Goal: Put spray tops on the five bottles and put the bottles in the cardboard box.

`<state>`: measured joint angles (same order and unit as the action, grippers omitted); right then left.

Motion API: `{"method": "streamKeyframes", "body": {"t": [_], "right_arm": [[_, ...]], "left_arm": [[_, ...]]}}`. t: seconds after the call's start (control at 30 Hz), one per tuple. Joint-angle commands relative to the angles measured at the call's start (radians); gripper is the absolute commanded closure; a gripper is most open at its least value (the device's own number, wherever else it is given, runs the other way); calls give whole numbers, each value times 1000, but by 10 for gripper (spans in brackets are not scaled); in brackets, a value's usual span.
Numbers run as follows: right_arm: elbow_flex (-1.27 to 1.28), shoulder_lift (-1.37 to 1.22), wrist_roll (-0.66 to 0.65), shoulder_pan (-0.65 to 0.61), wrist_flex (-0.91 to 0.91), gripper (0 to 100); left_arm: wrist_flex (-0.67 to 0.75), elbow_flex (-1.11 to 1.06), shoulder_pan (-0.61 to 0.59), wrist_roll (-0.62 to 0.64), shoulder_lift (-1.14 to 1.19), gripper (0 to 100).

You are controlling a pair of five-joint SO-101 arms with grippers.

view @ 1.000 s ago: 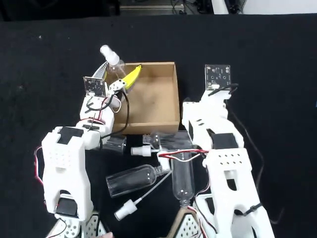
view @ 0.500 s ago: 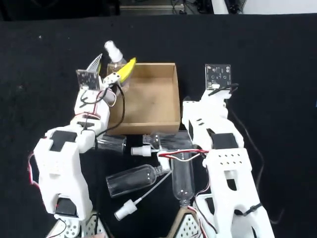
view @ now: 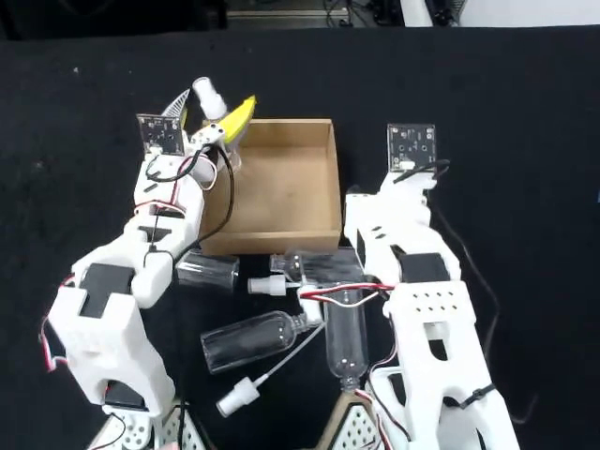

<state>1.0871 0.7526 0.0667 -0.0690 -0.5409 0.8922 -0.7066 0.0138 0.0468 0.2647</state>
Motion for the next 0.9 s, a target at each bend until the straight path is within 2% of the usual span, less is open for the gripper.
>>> {"method": "streamKeyframes", "body": {"t": [0.0, 0.4, 0.57, 0.87], "right_arm": [[-5, 38, -2, 12, 29, 822], [-5, 38, -2, 12, 31, 822], [-4, 38, -2, 12, 31, 822], [-4, 38, 2, 12, 31, 822]], "left_arm": [[-23, -10, -13, -5, -144, 638], [-336, 13, -15, -6, -451, 635], [-588, 84, -48, -6, -571, 640], [-1060, 269, -246, -3, -654, 640]]}}
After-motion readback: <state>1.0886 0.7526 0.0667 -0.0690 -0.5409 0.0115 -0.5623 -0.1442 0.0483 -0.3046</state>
